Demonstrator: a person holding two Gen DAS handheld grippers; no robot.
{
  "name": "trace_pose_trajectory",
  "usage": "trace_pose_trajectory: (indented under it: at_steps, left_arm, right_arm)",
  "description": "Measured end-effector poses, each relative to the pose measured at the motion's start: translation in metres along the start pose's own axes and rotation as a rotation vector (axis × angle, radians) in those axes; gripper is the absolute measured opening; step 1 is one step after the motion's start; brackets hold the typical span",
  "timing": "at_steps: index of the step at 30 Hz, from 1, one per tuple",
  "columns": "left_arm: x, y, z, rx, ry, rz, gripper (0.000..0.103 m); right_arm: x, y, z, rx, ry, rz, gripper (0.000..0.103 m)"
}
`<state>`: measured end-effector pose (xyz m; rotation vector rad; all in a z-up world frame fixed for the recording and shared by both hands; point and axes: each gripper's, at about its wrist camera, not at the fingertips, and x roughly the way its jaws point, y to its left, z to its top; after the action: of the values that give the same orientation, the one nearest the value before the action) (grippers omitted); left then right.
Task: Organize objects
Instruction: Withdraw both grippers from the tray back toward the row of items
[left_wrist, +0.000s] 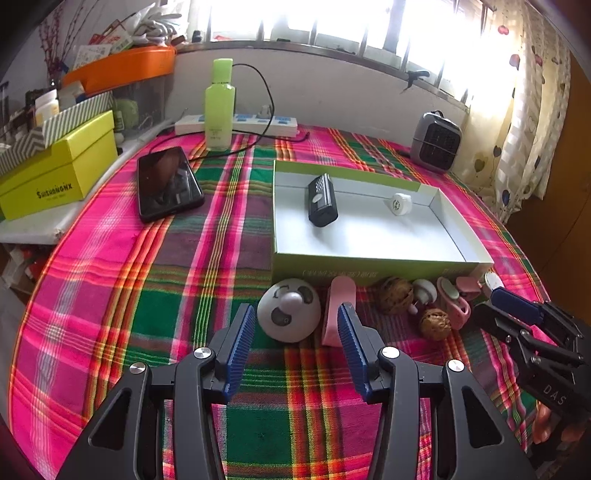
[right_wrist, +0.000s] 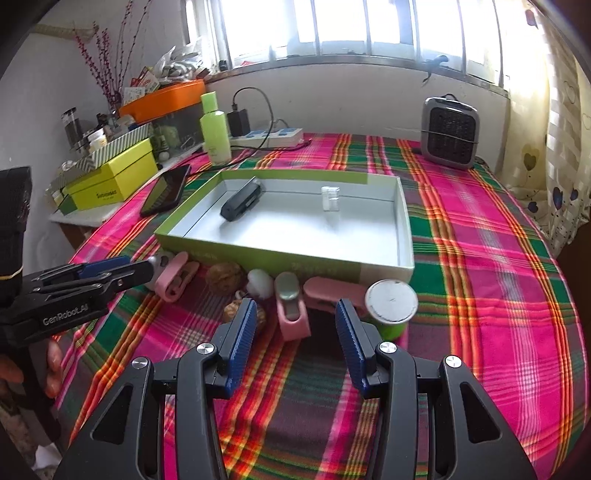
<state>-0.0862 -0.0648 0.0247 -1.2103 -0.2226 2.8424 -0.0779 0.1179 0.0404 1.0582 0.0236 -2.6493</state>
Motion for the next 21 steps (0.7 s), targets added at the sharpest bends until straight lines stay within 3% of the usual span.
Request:
trace_pose_trajectory:
  at_steps: [21]
  left_arm:
    - [0.017, 0.021, 0.0, -0.072, 0.024, -0.022, 0.046]
  right_arm:
    - [0.017, 0.019, -0.004, -0.03, 0.06, 0.12, 0.046]
